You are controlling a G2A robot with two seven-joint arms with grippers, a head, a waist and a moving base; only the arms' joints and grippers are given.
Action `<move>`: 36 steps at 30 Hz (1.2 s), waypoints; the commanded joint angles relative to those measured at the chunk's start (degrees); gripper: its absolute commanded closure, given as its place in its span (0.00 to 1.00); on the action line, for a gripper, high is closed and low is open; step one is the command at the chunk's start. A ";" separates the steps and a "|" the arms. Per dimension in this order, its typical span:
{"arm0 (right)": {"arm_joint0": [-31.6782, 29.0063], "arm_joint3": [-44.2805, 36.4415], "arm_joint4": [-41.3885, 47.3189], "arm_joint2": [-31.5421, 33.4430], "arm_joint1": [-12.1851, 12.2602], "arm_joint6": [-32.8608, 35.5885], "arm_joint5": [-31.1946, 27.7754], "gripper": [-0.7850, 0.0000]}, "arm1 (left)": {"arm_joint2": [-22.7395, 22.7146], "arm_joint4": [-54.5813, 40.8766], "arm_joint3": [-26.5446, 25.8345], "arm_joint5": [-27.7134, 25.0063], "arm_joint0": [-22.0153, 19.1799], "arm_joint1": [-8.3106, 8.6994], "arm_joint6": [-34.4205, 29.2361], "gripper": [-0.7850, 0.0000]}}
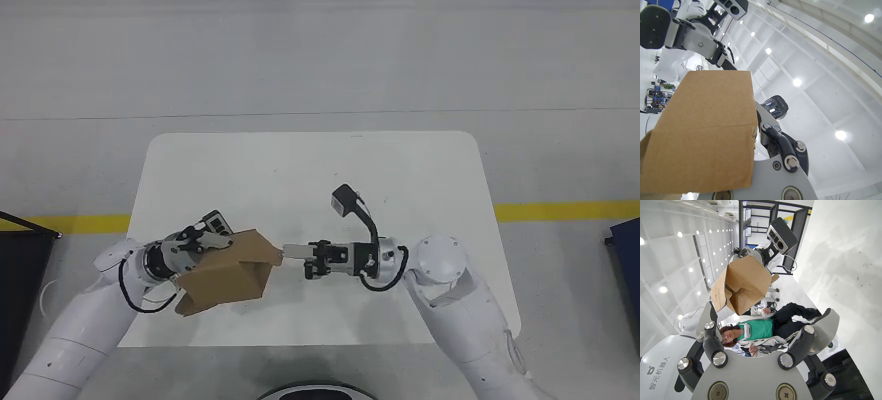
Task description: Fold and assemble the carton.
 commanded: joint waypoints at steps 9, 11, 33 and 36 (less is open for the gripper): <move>4.58 2.04 -4.21 -7.47 -0.18 1.33 4.27 0.00 | -0.77 1.01 0.21 0.56 0.34 -0.35 -0.25 1.00; 5.24 2.30 -4.70 -8.55 -0.23 1.16 5.04 0.00 | -0.74 1.16 0.24 0.71 0.30 -0.47 -0.28 1.00; 12.02 7.54 -4.59 -14.67 -0.95 -3.22 9.10 0.00 | -1.04 2.60 1.31 1.74 -0.21 -1.55 -1.12 1.00; 11.77 7.34 -3.94 -13.99 -0.80 -3.77 8.37 0.00 | -1.12 2.61 1.52 1.81 -0.36 -1.70 -1.14 1.00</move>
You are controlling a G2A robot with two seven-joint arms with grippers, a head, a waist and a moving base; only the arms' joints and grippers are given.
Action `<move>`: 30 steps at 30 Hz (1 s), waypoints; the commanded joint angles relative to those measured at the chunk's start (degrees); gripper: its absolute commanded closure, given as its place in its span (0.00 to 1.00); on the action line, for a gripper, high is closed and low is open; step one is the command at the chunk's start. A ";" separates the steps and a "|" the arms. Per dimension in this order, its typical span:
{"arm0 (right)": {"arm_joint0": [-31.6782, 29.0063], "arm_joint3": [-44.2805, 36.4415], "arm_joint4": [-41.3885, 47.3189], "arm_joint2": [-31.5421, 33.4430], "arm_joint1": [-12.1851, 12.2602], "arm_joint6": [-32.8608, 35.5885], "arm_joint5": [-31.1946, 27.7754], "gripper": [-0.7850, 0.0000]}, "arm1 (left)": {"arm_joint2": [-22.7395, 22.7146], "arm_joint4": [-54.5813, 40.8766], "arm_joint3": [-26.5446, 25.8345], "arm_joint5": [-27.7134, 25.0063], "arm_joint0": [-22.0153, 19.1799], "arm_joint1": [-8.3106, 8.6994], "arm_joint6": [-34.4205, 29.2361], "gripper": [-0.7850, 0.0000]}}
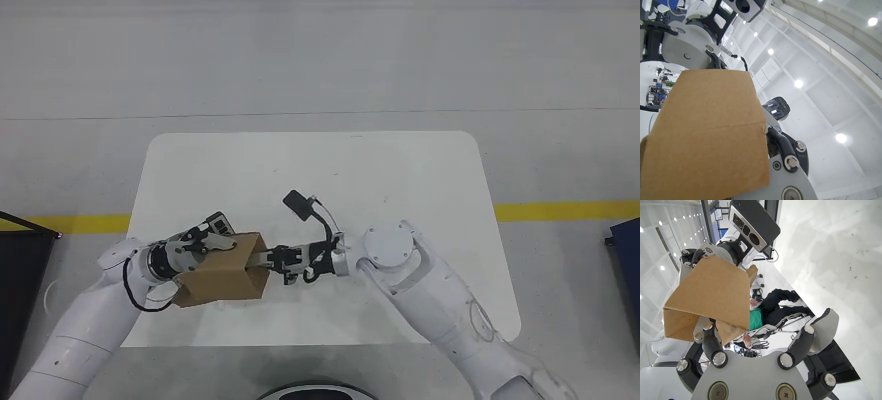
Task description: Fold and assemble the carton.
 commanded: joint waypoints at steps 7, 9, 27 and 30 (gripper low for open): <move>-4.33 -3.09 3.16 6.07 1.29 -0.92 -4.39 0.00 | -1.01 -0.53 1.11 0.23 -0.19 -0.21 -0.81 1.00; -5.96 -4.17 4.23 8.17 1.71 -0.88 -5.82 0.00 | -1.22 -0.52 1.17 0.15 -0.09 -0.24 -0.89 1.00; -13.67 -7.32 11.17 16.50 3.44 -2.53 -15.05 0.00 | -3.20 17.25 -1.57 -2.34 -1.17 0.59 9.62 1.00; -17.49 -7.90 13.95 20.90 3.99 -3.07 -18.63 0.00 | -2.84 30.25 -5.51 -0.36 -2.08 1.43 16.05 1.00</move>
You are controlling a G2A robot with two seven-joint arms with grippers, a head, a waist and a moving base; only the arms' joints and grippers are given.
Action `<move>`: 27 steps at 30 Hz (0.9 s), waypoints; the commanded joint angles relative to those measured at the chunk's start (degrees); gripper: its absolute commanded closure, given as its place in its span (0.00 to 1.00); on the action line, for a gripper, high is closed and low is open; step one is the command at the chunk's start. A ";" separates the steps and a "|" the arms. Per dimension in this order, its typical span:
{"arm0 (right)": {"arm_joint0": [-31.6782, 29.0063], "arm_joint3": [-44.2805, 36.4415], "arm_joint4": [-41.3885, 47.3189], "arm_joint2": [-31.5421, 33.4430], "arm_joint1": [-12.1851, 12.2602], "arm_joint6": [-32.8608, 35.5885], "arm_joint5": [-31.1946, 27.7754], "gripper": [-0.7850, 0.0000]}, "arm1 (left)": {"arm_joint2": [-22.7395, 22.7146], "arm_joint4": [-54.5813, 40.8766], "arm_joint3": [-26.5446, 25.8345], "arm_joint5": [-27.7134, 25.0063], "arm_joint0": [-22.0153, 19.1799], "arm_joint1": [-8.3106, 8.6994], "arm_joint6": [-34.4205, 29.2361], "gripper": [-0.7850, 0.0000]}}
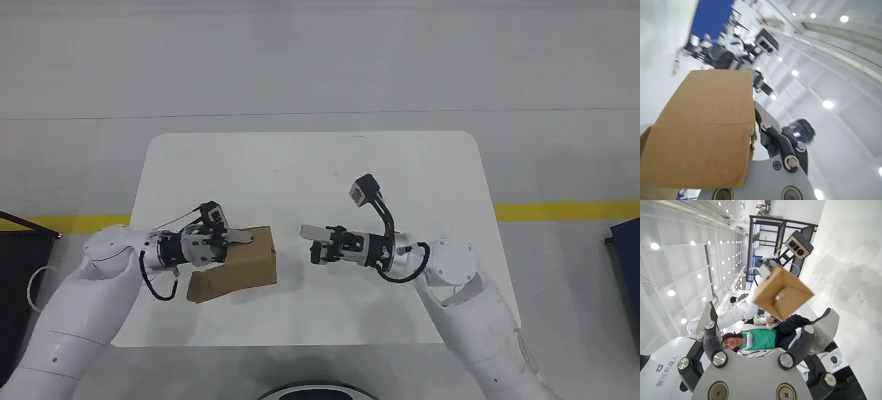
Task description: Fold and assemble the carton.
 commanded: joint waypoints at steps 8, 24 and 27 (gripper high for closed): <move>-13.04 -3.18 6.19 12.63 1.48 0.38 -7.41 0.00 | 10.57 31.06 -10.89 14.51 -6.69 0.02 9.40 1.00; -17.66 -3.22 9.25 16.18 2.22 1.54 -9.60 0.00 | 33.58 39.25 -10.90 29.11 -23.47 -4.42 12.85 0.00; -17.67 -4.08 8.65 15.90 2.31 1.32 -9.29 0.00 | 31.94 37.96 -12.88 29.69 -24.42 -4.33 13.97 0.00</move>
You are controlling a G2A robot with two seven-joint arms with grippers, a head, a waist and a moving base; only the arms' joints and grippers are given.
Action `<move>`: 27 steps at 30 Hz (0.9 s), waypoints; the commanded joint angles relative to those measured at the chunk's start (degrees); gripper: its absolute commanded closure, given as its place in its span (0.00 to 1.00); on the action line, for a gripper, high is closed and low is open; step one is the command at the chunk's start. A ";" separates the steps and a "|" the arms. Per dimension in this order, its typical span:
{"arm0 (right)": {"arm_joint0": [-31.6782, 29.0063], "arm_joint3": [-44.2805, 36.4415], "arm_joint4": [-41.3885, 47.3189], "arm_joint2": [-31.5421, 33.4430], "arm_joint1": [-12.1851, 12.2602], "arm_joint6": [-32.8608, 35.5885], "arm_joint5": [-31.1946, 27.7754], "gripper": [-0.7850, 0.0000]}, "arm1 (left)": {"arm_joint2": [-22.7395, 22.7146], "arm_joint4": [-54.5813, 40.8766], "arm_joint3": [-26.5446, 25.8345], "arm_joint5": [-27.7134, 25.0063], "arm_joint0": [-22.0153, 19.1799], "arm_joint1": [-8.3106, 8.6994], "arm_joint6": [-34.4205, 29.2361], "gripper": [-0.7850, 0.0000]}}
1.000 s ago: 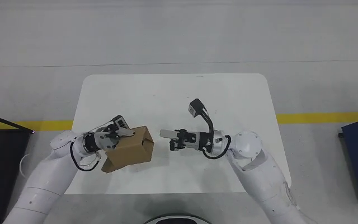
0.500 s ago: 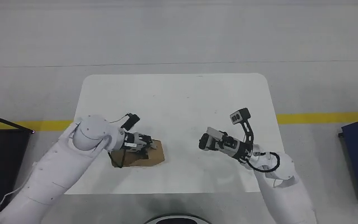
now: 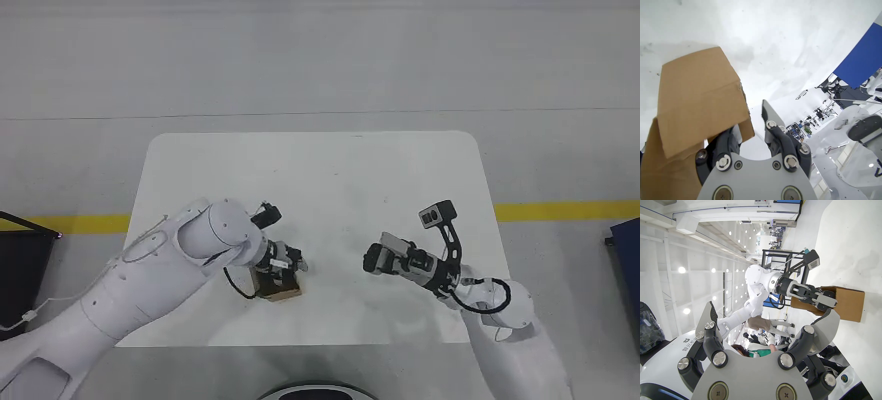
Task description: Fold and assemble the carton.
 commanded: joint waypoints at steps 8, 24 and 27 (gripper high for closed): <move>2.73 -1.78 -3.94 -4.05 0.08 -1.83 3.88 0.00 | -25.70 -19.26 -9.09 -9.85 14.00 4.91 3.01 0.00; 13.25 -4.61 -7.35 -12.58 -0.26 -5.68 9.84 0.00 | -46.52 -48.90 -9.32 -32.98 53.25 7.17 -3.87 0.00; 13.55 -4.44 -7.57 -13.84 -0.33 -6.18 9.30 0.00 | -44.29 -49.29 -11.22 -35.31 54.49 6.65 -1.31 0.00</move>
